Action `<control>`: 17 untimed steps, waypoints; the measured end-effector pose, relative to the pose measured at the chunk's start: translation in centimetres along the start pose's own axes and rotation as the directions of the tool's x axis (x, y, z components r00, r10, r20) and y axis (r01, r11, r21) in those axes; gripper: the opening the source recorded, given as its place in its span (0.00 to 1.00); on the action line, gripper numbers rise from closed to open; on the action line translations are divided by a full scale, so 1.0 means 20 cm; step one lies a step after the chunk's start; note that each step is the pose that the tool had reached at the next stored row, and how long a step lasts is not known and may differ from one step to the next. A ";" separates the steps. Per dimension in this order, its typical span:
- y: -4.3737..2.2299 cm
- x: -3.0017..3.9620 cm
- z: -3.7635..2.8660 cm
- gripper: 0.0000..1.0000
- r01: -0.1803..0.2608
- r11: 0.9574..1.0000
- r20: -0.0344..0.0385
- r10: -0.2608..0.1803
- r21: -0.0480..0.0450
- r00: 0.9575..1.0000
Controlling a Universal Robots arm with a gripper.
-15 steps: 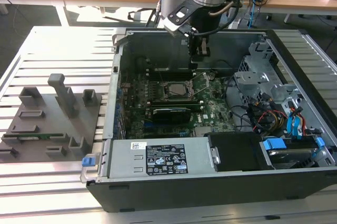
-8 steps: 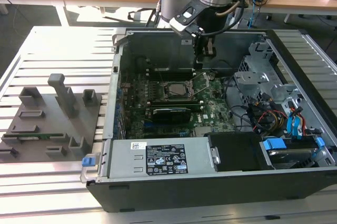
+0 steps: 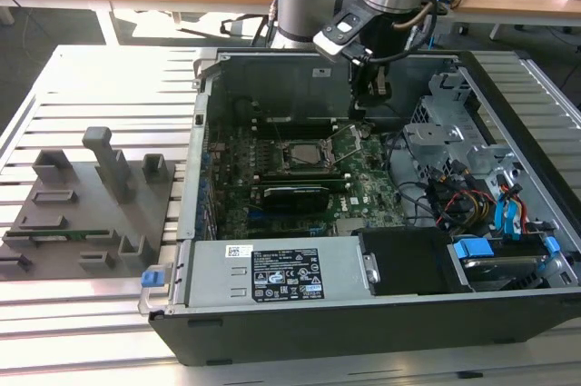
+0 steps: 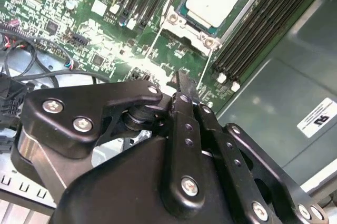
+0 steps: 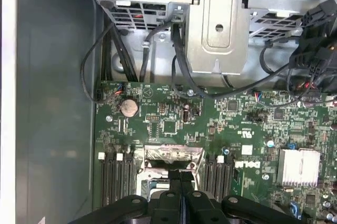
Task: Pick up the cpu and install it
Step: 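Close the cpu cover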
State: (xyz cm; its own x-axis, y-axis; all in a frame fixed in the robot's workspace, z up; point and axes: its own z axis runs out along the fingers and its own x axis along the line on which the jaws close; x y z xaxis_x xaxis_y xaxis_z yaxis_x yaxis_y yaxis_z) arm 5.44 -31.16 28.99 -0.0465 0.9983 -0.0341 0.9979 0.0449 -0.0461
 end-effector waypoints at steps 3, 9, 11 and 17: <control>0.047 0.003 0.012 0.11 0.000 1.000 0.000 0.000 0.001 1.000; 0.178 0.030 0.069 0.11 0.000 1.000 0.001 0.000 0.006 1.000; 0.201 0.042 0.115 0.11 0.000 1.000 0.001 0.000 0.008 1.000; 0.192 0.046 0.204 0.11 0.000 1.000 0.001 0.000 0.008 1.000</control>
State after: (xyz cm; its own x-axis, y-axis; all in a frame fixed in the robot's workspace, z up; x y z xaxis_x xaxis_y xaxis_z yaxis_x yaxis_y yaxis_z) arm 9.04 -30.23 24.71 -0.0469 0.9983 -0.0347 0.9975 0.0450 -0.0539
